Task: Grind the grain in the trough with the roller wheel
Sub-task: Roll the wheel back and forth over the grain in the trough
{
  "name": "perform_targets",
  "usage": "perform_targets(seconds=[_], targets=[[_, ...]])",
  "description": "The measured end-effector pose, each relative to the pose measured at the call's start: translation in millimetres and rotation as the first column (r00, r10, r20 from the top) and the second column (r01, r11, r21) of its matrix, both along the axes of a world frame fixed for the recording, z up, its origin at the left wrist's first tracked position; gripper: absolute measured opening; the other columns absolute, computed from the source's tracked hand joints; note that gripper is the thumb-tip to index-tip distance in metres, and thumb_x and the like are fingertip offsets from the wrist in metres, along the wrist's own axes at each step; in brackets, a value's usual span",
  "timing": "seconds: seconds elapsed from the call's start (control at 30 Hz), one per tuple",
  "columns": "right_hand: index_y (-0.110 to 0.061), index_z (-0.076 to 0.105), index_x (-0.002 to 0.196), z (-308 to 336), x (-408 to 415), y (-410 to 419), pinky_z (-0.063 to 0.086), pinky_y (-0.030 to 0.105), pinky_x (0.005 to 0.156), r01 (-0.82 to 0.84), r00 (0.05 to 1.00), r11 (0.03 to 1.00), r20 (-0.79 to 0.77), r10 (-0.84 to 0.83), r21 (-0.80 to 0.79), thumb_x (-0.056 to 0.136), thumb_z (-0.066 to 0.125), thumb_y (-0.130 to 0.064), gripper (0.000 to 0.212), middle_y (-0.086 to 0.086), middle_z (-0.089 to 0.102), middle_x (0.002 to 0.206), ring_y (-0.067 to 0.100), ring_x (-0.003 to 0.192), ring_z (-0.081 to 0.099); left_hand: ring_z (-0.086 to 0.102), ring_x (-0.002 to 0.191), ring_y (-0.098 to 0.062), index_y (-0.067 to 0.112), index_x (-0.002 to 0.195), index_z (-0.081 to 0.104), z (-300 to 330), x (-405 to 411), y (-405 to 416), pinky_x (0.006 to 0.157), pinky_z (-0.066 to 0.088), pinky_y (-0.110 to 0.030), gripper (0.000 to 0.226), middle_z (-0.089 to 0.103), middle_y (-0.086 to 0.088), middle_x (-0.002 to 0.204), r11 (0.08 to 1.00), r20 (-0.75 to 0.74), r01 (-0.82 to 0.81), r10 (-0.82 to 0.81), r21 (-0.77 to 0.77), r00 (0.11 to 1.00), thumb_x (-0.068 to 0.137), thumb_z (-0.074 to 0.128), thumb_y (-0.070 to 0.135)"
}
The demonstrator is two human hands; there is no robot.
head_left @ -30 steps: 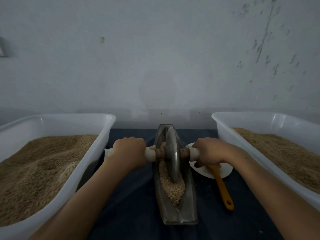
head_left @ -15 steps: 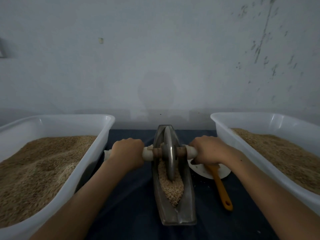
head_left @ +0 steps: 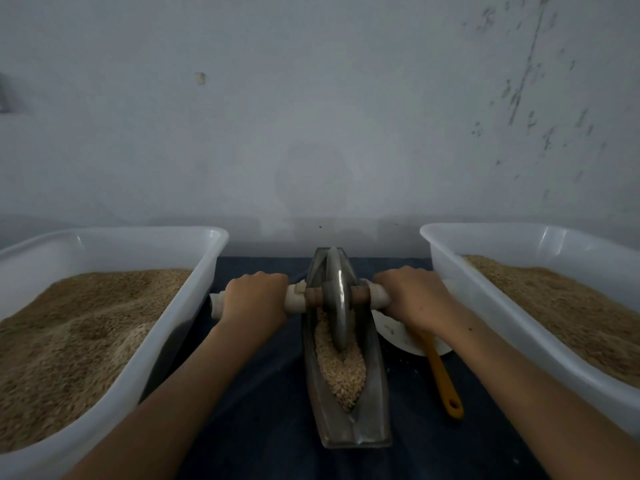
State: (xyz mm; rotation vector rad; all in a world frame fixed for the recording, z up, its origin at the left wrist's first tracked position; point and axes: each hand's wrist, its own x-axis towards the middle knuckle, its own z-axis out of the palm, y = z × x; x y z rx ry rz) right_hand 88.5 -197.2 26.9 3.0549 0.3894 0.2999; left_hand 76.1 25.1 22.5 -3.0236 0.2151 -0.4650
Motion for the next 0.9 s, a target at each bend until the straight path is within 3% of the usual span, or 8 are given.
perform_targets(seconds=[0.13,0.3,0.43,0.57,0.67,0.77,0.9], targets=[[-0.025,0.058,0.087,2,-1,1,0.044,0.031,0.068,-0.025,1.0,0.999,0.016,0.026,-0.028,0.09,0.056,-0.032,0.008,-0.002,0.064,0.09,0.018,0.081,0.06,0.06,0.092,-0.018,0.021,0.102,0.056,1,0,1,0.077,0.045,-0.03,0.016,0.062,0.001,0.1,1.0,-0.052,0.004,-0.004,0.001,0.999,0.088,0.057,0.029],[-0.022,0.062,0.104,16,-6,-1,0.051,0.031,0.076,0.01,0.95,0.999,-0.311,-0.022,-0.039,0.083,0.07,-0.031,0.024,0.0,0.066,0.099,0.017,0.089,0.062,0.059,0.087,-0.017,0.017,0.104,0.058,9,-1,2,0.074,0.045,-0.028,0.024,0.059,0.002,0.092,0.997,-0.176,0.027,-0.013,0.074,0.984,0.084,0.062,0.03],[-0.02,0.061,0.107,16,-8,-3,0.051,0.031,0.079,0.043,0.924,0.999,-0.381,-0.041,-0.002,0.082,0.072,-0.029,0.029,0.001,0.066,0.102,0.017,0.091,0.062,0.053,0.078,-0.014,0.018,0.103,0.058,11,-3,0,0.074,0.045,-0.028,0.024,0.051,0.004,0.082,0.995,-0.172,0.045,-0.028,0.094,0.985,0.083,0.062,0.031],[-0.022,0.063,0.104,11,-5,-2,0.051,0.031,0.077,0.025,0.955,1.0,-0.294,-0.024,0.0,0.084,0.069,-0.03,0.022,-0.001,0.067,0.098,0.017,0.089,0.062,0.058,0.087,-0.016,0.019,0.102,0.057,7,-2,0,0.072,0.042,-0.028,0.018,0.061,0.001,0.096,0.997,-0.092,0.032,-0.025,0.077,0.995,0.087,0.058,0.028],[-0.023,0.062,0.087,5,-3,-1,0.044,0.028,0.066,0.004,0.994,1.0,-0.112,-0.003,0.004,0.088,0.06,-0.03,0.007,-0.003,0.065,0.087,0.016,0.079,0.061,0.058,0.087,-0.017,0.021,0.099,0.055,3,-1,1,0.073,0.042,-0.029,0.013,0.061,0.002,0.097,1.0,-0.046,0.029,-0.029,0.01,0.999,0.088,0.056,0.027],[-0.025,0.057,0.082,3,-4,1,0.04,0.029,0.064,-0.014,1.0,1.0,0.018,0.014,0.0,0.091,0.054,-0.03,0.011,-0.003,0.062,0.084,0.017,0.077,0.059,0.059,0.088,-0.018,0.022,0.098,0.054,0,0,2,0.076,0.045,-0.03,0.011,0.062,0.001,0.097,0.999,-0.033,0.023,-0.023,-0.029,0.999,0.089,0.055,0.028],[-0.023,0.062,0.091,7,-5,2,0.04,0.029,0.066,-0.013,0.999,0.999,-0.045,0.012,-0.032,0.089,0.058,-0.031,0.009,-0.002,0.063,0.088,0.017,0.08,0.06,0.06,0.088,-0.018,0.021,0.099,0.056,1,0,2,0.071,0.042,-0.029,0.013,0.062,0.001,0.097,1.0,-0.043,0.013,-0.013,0.002,0.999,0.087,0.056,0.028]])
